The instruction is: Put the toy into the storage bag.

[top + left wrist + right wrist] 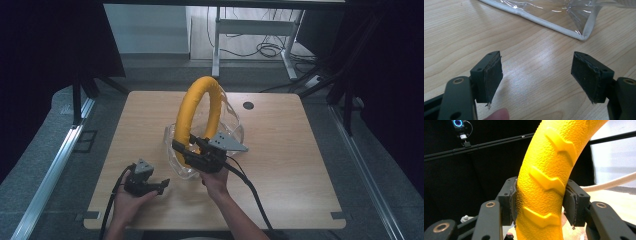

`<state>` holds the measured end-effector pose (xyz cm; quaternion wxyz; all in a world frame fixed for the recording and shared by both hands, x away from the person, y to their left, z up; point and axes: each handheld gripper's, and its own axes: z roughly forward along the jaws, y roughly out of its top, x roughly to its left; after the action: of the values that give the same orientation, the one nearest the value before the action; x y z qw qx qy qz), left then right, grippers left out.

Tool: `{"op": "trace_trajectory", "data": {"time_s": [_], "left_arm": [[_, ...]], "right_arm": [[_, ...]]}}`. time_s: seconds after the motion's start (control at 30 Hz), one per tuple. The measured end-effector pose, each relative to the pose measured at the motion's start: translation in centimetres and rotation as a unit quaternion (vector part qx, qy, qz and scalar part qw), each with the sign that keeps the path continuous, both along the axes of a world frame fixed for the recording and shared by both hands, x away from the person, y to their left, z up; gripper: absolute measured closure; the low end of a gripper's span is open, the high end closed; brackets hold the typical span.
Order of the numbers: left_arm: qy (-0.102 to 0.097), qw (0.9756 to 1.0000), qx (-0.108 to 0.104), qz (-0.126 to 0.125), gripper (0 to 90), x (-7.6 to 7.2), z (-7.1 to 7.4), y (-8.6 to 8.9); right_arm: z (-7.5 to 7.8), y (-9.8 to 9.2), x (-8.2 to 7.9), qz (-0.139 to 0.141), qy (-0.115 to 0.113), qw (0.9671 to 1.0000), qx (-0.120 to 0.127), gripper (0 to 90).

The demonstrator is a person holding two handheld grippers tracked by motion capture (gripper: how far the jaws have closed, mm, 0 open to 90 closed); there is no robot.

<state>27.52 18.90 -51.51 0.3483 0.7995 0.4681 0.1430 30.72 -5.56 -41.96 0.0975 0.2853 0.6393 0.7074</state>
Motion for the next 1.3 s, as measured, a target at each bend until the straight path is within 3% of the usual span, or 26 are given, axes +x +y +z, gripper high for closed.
{"op": "trace_trajectory", "data": {"time_s": [0.37,0.83,0.97,1.17,1.3], "left_arm": [[0.0,1.0,0.0,0.0,25.2,0.01,-0.03,0.02],[0.0,1.0,-0.001,-0.001,25.2,0.0,-0.02,-0.03],[0.001,1.0,-0.001,-0.001,25.1,0.01,-0.01,-0.04],[0.001,1.0,0.001,-0.002,25.1,0.0,0.0,-0.07],[0.001,1.0,0.0,-0.001,25.1,0.0,0.01,-0.05]], "right_arm": [[-0.62,-0.02,0.36,-0.001,0.009,0.9999,-0.005,49.4],[-0.87,0.11,0.43,-0.017,0.015,0.9989,-0.04,46.7],[-0.66,0.09,0.26,-0.033,0.002,0.9979,-0.055,43.5],[-0.47,-0.09,0.11,-0.042,-0.002,0.9975,-0.056,36.7],[-0.16,-0.27,-0.2,-0.067,-0.016,0.9963,-0.052,30.4]]}}
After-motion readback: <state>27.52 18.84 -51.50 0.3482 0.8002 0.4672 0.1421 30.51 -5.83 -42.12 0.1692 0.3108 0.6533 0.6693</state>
